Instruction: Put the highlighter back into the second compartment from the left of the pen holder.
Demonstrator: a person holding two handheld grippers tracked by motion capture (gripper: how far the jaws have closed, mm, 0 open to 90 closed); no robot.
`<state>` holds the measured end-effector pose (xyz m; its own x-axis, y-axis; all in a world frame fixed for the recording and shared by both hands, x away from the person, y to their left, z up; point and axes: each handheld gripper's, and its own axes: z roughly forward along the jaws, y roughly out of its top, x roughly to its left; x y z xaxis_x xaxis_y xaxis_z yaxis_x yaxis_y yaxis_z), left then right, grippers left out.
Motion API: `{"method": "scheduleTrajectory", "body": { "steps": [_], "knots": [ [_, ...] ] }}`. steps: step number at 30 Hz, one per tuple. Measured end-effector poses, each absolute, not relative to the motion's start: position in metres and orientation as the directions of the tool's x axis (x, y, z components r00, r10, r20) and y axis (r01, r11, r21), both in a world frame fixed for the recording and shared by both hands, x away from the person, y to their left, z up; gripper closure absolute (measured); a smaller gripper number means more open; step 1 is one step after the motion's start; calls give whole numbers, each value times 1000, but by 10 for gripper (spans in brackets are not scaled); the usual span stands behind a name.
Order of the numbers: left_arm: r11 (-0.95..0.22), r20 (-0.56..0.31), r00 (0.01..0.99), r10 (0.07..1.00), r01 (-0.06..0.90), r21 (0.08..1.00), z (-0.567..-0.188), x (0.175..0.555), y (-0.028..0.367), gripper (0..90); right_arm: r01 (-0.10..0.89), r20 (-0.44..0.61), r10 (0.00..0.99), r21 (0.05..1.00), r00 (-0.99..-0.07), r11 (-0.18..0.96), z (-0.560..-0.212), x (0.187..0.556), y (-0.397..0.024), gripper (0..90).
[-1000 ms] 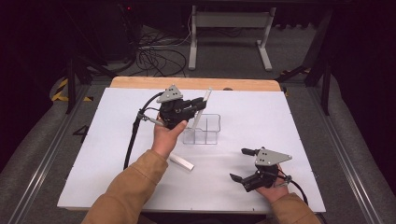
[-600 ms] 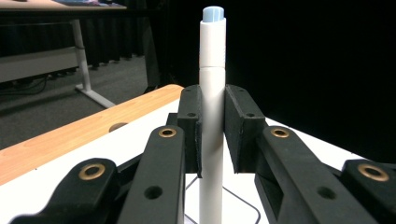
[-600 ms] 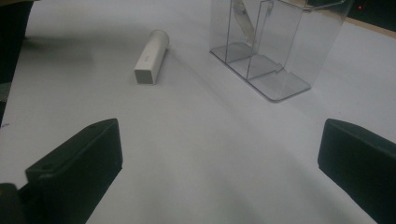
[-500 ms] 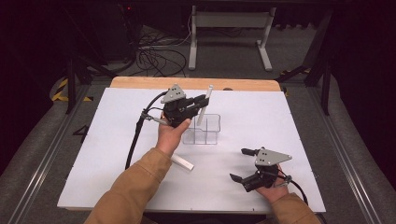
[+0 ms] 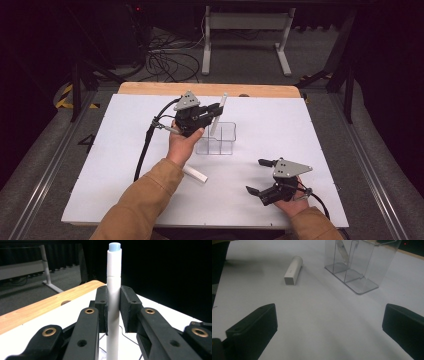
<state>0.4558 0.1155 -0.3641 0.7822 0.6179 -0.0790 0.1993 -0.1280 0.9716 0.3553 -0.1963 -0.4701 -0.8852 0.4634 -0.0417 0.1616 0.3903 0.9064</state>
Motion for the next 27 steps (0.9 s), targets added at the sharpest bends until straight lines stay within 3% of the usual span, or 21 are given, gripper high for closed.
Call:
{"method": "scheduleTrajectory", "body": {
  "steps": [5,11,15,27],
  "knots": [
    [-142,-52,782,621,178,974,-360,449,115,652,162,-42,464,906,-885,391,-470,355,-196,2],
    [-179,-33,793,609,178,968,-352,437,124,408,162,-43,465,906,-884,391,-470,355,-196,2],
    [-194,-16,801,599,164,967,-345,426,133,327,162,-43,466,906,-884,391,-470,355,-196,2],
    [-187,10,805,594,126,974,-336,394,157,275,158,-50,467,905,-883,394,-470,355,-196,2]
  ]
}}
